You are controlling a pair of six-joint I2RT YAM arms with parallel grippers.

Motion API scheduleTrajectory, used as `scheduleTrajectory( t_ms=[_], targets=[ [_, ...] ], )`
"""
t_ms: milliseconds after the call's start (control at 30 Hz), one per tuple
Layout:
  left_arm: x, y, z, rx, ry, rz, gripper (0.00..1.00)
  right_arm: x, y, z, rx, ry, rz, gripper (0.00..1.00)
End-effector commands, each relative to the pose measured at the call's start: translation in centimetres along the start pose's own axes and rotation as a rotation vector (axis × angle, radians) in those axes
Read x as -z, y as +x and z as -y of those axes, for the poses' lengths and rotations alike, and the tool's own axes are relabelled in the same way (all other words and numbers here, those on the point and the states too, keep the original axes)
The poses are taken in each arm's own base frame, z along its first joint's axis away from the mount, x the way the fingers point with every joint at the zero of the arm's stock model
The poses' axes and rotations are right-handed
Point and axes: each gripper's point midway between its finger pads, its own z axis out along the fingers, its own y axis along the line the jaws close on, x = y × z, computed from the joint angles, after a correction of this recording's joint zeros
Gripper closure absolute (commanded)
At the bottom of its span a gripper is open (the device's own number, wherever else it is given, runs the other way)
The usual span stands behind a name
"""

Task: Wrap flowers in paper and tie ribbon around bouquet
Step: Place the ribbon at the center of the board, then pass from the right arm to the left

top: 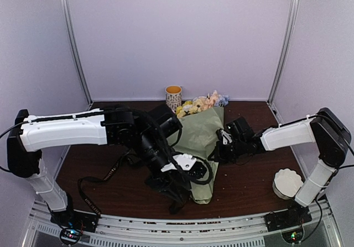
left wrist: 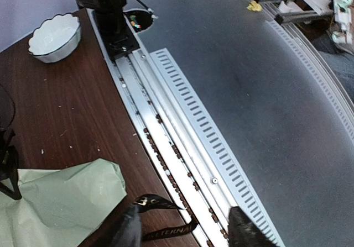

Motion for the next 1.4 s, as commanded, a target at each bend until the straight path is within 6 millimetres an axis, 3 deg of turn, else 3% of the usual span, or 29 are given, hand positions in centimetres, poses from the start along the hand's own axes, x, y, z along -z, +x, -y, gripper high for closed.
scheduleTrajectory(
  t_ms=[0, 100, 167, 233, 333, 400, 467, 533, 633, 833, 1000, 1067, 1267, 1367],
  targets=[
    [-0.2, -1.9, -2.0, -0.08, -0.078, 0.031, 0.34, 0.9, -1.6, -1.7, 0.046, -0.021, 0.058, 1.0],
    [0.5, -1.8, -2.3, -0.106, -0.145, 0.046, 0.24, 0.9, -1.6, -1.6, 0.047, -0.019, 0.059, 1.0],
    [1.4, -1.6, -4.1, -0.081, -0.263, 0.058, 0.19, 0.8, -1.6, -1.6, 0.045, -0.021, 0.058, 1.0],
    [3.2, -1.0, -7.2, 0.018, -0.42, 0.078, 0.16, 0.7, -1.7, -1.7, 0.039, -0.029, 0.058, 1.0],
    [7.9, 0.7, -13.4, 0.333, -0.621, 0.205, 0.15, 0.5, -1.7, -1.7, 0.036, -0.032, 0.058, 1.0],
    [11.0, 3.8, -17.6, 0.634, -0.706, 0.326, 0.17, 0.4, -1.7, -1.6, 0.033, -0.03, 0.058, 1.0],
    [12.4, 7.7, -20.9, 0.9, -0.745, 0.423, 0.21, 0.4, -1.7, -1.5, 0.03, -0.028, 0.058, 1.0],
    [12.5, 11.2, -23.3, 1.072, -0.781, 0.505, 0.22, 0.4, -1.7, -1.6, 0.029, -0.03, 0.061, 1.0],
    [12.7, 15.5, -25.4, 1.244, -0.859, 0.582, 0.18, 0.5, -1.8, -1.8, 0.024, -0.035, 0.066, 1.0],
    [11.4, 18.7, -28.3, 1.314, -0.885, 0.539, 0.14, 0.4, -1.7, -1.7, 0.031, -0.03, 0.063, 1.0],
    [11.0, 24.4, -29.6, 1.46, -0.949, 0.488, 0.14, 0.4, -1.5, -1.7, 0.029, -0.036, 0.064, 1.0],
    [10.8, 25.4, -30.3, 1.471, -0.93, 0.504, 0.14, 0.3, -1.5, -1.7, 0.029, -0.036, 0.064, 1.0],
    [8.4, 24.8, -31.9, 1.422, -0.806, 0.501, 0.19, 0.1, -1.6, -2.0, 0.03, -0.048, 0.054, 1.0],
    [7.4, 25.5, -32.0, 1.452, -0.773, 0.476, 0.19, 0.3, -1.9, -2.5, 0.033, -0.059, 0.061, 1.0]
  ],
)
